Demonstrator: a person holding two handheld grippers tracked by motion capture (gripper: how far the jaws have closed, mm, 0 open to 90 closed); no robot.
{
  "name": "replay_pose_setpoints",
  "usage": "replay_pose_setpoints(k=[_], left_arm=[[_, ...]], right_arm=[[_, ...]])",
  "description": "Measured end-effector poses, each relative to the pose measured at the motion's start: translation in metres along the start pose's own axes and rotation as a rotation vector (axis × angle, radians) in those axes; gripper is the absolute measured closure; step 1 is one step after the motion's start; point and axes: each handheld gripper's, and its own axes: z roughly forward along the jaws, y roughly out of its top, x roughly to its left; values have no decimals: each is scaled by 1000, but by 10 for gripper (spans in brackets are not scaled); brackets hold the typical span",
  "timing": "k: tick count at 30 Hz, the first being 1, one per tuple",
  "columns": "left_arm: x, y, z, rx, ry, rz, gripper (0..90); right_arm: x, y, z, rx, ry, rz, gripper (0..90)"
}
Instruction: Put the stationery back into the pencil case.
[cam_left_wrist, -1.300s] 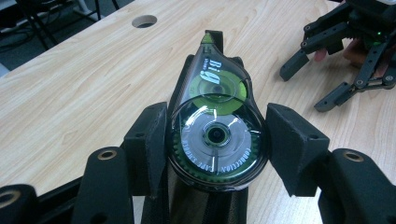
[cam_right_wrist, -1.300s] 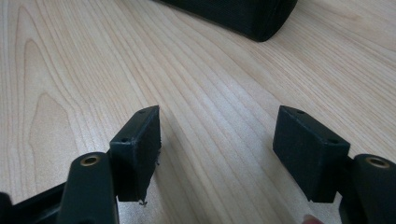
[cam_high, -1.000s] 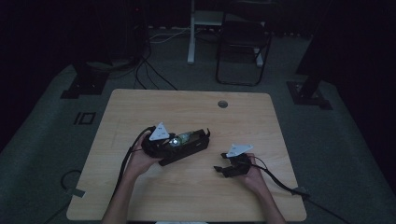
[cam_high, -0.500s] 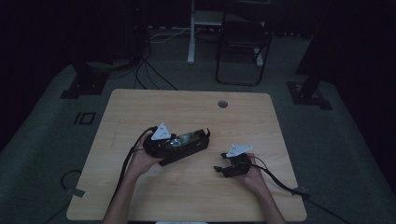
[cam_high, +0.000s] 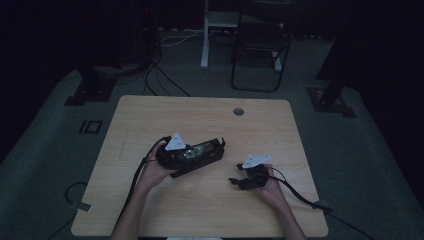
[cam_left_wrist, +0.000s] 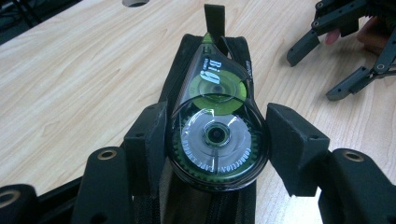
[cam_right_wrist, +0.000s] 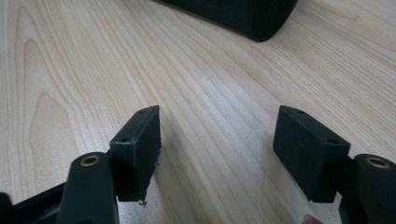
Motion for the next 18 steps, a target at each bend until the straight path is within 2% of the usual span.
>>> replay_pose_setpoints(k=[18], left_arm=[[3,-4,9,36,-9,-9,415]], right_arm=[[0,0,0,-1,1,2,318]])
